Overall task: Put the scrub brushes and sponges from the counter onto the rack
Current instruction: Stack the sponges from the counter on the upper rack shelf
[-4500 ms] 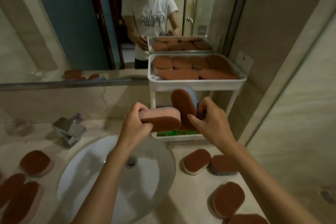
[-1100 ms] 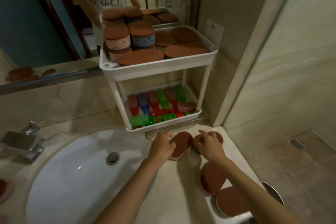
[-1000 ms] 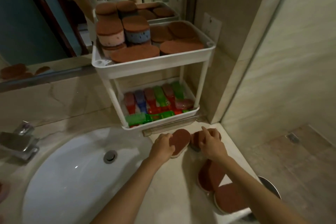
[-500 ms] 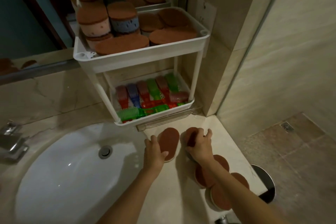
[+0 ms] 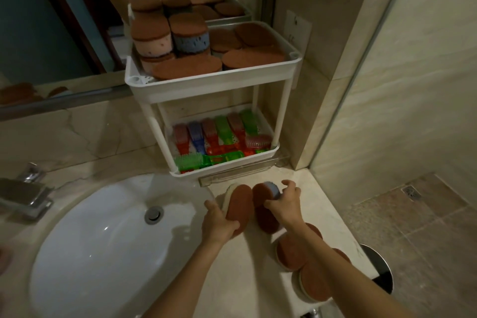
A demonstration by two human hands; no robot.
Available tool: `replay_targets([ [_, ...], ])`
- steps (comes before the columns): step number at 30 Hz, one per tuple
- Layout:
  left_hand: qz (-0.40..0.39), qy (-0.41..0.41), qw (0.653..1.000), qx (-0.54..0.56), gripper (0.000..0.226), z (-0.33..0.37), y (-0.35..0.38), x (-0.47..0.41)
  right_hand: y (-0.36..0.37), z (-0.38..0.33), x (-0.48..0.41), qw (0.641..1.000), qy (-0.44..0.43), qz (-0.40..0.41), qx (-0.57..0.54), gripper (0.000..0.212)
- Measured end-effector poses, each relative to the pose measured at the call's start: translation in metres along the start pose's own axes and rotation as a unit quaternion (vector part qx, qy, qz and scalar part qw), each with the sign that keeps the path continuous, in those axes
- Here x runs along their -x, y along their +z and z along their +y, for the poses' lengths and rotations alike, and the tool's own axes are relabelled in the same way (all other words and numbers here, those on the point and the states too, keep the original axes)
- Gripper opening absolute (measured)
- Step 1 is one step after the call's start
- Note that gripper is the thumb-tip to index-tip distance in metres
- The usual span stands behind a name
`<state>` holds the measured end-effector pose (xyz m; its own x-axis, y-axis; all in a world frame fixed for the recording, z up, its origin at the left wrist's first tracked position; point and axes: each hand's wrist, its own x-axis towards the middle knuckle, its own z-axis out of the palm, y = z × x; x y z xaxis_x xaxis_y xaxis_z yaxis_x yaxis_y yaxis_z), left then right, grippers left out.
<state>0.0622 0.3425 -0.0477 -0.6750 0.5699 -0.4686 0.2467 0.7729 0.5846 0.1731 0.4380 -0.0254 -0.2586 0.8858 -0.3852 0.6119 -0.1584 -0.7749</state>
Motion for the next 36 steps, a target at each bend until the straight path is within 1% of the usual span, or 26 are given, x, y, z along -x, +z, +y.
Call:
replay_targets([
  [3,0.020,0.024,0.999,0.015,0.047,0.003,-0.015,0.005,-0.013,-0.019,0.010,0.999,-0.037,0.005,-0.008,0.048],
  [5,0.042,0.050,0.998,0.022,0.044,0.010,-0.029,0.010,-0.024,-0.033,0.019,0.997,-0.068,0.003,-0.045,0.040],
  [8,0.084,0.108,0.990,0.039,0.046,0.028,-0.051,0.020,-0.039,-0.055,0.030,0.988,-0.118,0.025,-0.100,0.038],
  [12,0.136,0.203,0.967,0.077,0.040,0.065,-0.082,0.041,-0.058,-0.093,0.044,0.960,-0.200,0.061,-0.188,0.039],
  [14,0.167,0.231,0.955,0.086,0.042,0.084,-0.100,0.050,-0.069,-0.113,0.050,0.943,-0.235,0.080,-0.223,0.041],
  [16,0.192,0.238,0.948,0.087,0.051,0.100,-0.117,0.054,-0.079,-0.133,0.052,0.928,-0.262,0.089,-0.248,0.040],
  [18,0.194,0.244,0.945,0.096,0.059,0.114,-0.135,0.058,-0.088,-0.154,0.053,0.916,-0.279,0.075,-0.278,0.037],
  [20,0.190,0.260,0.940,0.112,0.061,0.126,-0.152,0.062,-0.094,-0.174,0.053,0.905,-0.289,0.055,-0.308,0.037],
  [22,0.190,0.265,0.937,0.122,0.068,0.138,-0.168,0.064,-0.098,-0.195,0.051,0.895,-0.293,0.054,-0.331,0.041],
  [23,0.195,0.269,0.935,0.122,0.068,0.144,-0.176,0.065,-0.100,-0.205,0.049,0.892,-0.289,0.053,-0.344,0.042],
  [24,0.202,0.279,0.931,0.122,0.062,0.150,-0.184,0.065,-0.102,-0.214,0.046,0.890,-0.286,0.053,-0.352,0.042],
  [25,0.208,0.286,0.927,0.124,0.050,0.157,-0.192,0.065,-0.103,-0.223,0.042,0.891,-0.281,0.055,-0.353,0.042],
  [27,0.211,0.296,0.922,0.135,0.026,0.169,-0.207,0.060,-0.105,-0.240,0.032,0.900,-0.273,0.060,-0.335,0.039],
  [28,0.204,0.289,0.924,0.146,0.020,0.173,-0.211,0.057,-0.106,-0.244,0.027,0.905,-0.262,0.058,-0.330,0.037],
  [29,0.203,0.281,0.923,0.165,0.019,0.180,-0.222,0.052,-0.106,-0.256,0.020,0.908,-0.253,0.047,-0.330,0.034],
  [31,0.197,0.267,0.922,0.200,0.026,0.188,-0.234,0.042,-0.108,-0.267,0.007,0.919,-0.210,0.024,-0.331,0.028],
  [33,0.210,0.251,0.918,0.224,0.033,0.195,-0.246,0.029,-0.108,-0.280,-0.007,0.929,-0.174,0.005,-0.326,0.027],
  [36,0.201,0.231,0.920,0.243,0.031,0.207,-0.259,0.011,-0.103,-0.294,-0.029,0.944,-0.148,-0.004,-0.296,0.029],
])
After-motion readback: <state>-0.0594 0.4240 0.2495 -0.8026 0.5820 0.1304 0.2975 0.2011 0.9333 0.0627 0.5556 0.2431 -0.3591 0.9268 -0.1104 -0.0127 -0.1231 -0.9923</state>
